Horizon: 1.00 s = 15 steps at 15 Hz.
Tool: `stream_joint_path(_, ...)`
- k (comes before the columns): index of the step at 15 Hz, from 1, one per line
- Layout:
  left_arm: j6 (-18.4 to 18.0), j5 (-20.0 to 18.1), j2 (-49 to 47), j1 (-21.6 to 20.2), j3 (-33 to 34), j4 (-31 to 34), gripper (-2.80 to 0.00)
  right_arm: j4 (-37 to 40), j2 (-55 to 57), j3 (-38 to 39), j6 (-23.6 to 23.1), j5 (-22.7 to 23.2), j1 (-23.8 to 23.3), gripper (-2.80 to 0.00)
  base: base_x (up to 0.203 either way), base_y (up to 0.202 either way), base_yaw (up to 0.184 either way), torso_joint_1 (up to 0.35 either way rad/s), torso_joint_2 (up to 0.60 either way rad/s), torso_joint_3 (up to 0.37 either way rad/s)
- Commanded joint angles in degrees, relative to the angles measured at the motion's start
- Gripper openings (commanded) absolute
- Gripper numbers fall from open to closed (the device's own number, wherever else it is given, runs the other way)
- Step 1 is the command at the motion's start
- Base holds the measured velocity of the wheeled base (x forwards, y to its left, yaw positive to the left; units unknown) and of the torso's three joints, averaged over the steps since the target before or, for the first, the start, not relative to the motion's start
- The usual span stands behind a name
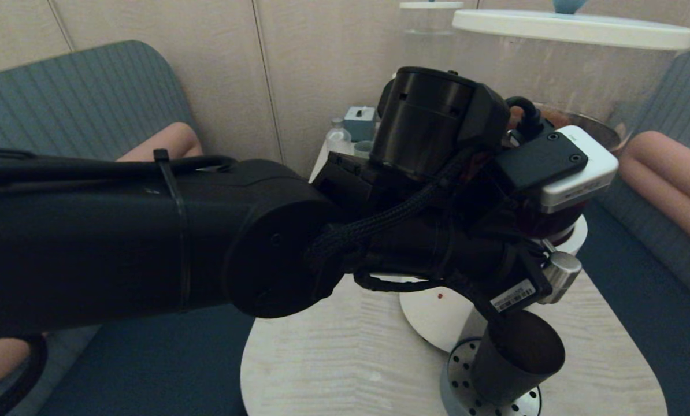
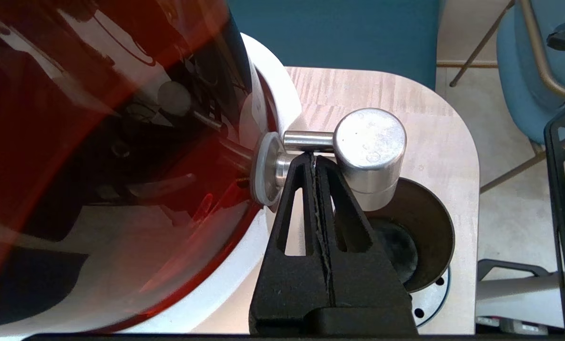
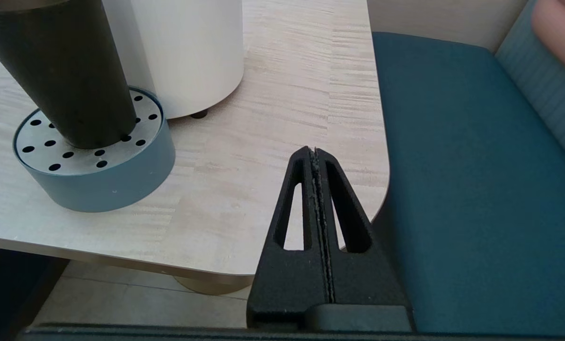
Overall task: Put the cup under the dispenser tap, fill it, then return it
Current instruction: Turn off the faucet, then place the cup next to the water dispenser
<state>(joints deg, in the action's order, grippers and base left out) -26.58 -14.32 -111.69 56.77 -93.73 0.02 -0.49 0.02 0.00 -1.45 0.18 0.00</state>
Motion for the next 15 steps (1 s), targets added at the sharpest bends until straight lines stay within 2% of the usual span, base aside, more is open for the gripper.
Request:
stream_joint_path(1,0.43,0.01,1.43,0.01,1.61,0.61,-2.8,0.03,-0.29,0.44,-0.04,0.06,0.0,-2.8,0.0,0.0,0.0,0.0,0.0,0.0)
stream_joint_path(6,10.73,0.86,11.99,-0.46,11.76,0.63,-2.8,-0.04,-0.29,0.44,-0.04,0.04,0.0,-2.8,0.0,0.0,0.0,0.0,0.0,0.0)
stream_joint_path(9,17.9,0.97,21.77,-2.63,18.67,1.19,-2.8,-0.04,-0.29,0.44,-0.04,0.08,0.0,-2.8,0.0,0.0,0.0,0.0,0.0,0.0)
stream_joint_path(11,19.45,-0.06,29.35,-7.15,23.37,2.32,-2.8,-0.04,-0.29,0.44,-0.04,-0.01,0.0,-2.8,0.0,0.0,0.0,0.0,0.0,0.0)
stream_joint_path(12,19.73,-1.72,33.15,-10.49,25.82,2.87,-2.8,-0.04,-0.29,0.36,-0.04,0.07,0.0,-2.8,0.0,0.0,0.0,0.0,0.0,0.0)
stream_joint_path(15,20.09,-11.03,46.91,-22.22,36.63,3.54,-2.8,-0.04,-0.29,0.44,-0.04,0.08,0.0,-2.8,0.0,0.0,0.0,0.0,0.0,0.0)
